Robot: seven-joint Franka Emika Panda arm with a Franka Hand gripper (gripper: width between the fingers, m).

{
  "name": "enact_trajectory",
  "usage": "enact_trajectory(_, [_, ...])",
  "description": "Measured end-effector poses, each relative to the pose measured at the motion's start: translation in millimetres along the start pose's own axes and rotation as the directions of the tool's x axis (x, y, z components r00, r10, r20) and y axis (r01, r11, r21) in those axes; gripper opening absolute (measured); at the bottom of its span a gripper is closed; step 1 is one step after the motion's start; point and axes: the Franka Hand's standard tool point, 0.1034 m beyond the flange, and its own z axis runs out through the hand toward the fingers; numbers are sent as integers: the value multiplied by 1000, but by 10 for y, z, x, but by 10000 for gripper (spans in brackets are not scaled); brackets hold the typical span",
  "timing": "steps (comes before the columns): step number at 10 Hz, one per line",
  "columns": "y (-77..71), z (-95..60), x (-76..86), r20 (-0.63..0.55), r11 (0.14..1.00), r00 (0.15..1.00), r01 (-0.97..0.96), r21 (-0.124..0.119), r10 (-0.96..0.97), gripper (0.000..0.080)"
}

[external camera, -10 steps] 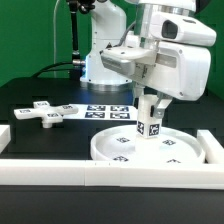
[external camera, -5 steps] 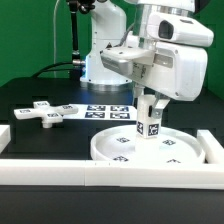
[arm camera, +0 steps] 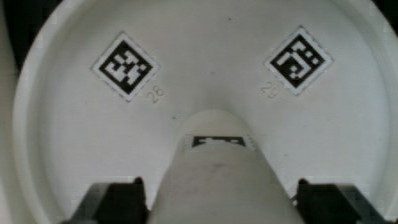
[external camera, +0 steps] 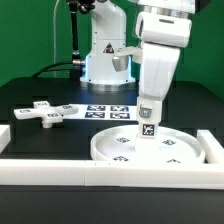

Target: Assemble round table

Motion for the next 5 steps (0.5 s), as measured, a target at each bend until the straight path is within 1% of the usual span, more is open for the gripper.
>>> enact_trajectory(2, [-22,-3,26,2,978,978,-207,6,207,409])
enact_trajectory(5, [-34,-4,43,0,915,916,-402,11,402,409])
